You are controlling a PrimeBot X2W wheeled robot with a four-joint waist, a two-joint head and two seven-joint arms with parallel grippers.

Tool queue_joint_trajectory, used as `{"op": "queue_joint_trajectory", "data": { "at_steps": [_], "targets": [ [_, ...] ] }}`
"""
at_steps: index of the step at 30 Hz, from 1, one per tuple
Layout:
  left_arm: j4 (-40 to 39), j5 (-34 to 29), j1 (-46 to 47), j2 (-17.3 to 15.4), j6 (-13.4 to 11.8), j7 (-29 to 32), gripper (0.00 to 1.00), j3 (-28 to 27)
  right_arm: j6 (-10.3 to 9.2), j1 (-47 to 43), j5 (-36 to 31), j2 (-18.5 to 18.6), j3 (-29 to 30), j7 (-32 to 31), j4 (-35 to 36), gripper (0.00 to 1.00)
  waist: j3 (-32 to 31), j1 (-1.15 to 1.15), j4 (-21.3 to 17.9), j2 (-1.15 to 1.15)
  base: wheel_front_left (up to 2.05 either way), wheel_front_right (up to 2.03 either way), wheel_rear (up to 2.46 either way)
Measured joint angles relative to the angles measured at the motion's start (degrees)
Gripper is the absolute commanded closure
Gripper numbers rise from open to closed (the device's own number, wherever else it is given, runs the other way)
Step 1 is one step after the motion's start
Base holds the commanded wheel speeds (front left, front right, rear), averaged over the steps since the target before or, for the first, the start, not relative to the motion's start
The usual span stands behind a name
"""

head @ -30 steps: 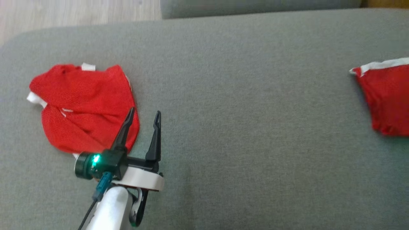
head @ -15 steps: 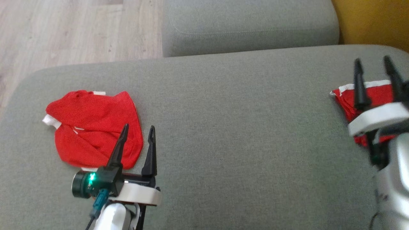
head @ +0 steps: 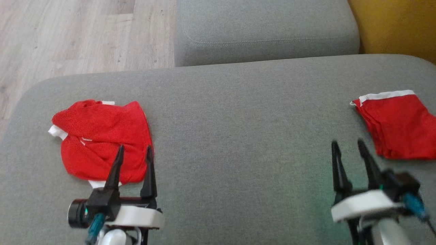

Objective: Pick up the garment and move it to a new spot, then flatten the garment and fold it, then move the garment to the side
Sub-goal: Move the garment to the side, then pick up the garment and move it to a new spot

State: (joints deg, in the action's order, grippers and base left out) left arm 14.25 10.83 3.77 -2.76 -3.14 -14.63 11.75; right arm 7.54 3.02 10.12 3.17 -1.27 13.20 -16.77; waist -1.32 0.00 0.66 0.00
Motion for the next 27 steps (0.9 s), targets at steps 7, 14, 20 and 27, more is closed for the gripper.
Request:
{"op": "queue_joint_trajectory", "data": {
  "at_steps": [7, 14, 20, 27],
  "targets": [
    [0.26, 1.05, -2.58, -0.02, -0.44, 0.00, 0.00, -0.31, 0.00, -5.41, 0.96, -0.48, -0.88, 0.94, -0.14, 0.00, -0.52, 0.00, -0.05, 0.00, 0.00, 0.00, 0.00],
    [0.44, 1.05, -2.68, -0.02, -0.46, 0.00, 0.00, -0.27, 0.00, -4.94, 0.96, -0.49, -0.93, 1.00, -0.05, 0.00, -0.74, 0.00, -0.40, 0.00, 0.00, 0.00, 0.00],
    [0.45, 1.05, -2.68, -0.02, -0.48, 0.00, 0.00, -0.20, 0.00, -4.90, 0.96, -0.49, -0.69, 1.00, 0.65, 0.00, -0.57, 0.00, -0.21, 0.00, 0.00, 0.00, 0.00],
    [0.80, 0.69, -2.64, -0.02, -0.46, 0.00, 0.00, -0.19, 0.00, -4.93, 1.91, -0.51, -2.94, 1.01, 1.44, 0.00, -0.59, 0.00, 1.69, 0.00, 0.00, 0.00, 0.00]
  ]
}}
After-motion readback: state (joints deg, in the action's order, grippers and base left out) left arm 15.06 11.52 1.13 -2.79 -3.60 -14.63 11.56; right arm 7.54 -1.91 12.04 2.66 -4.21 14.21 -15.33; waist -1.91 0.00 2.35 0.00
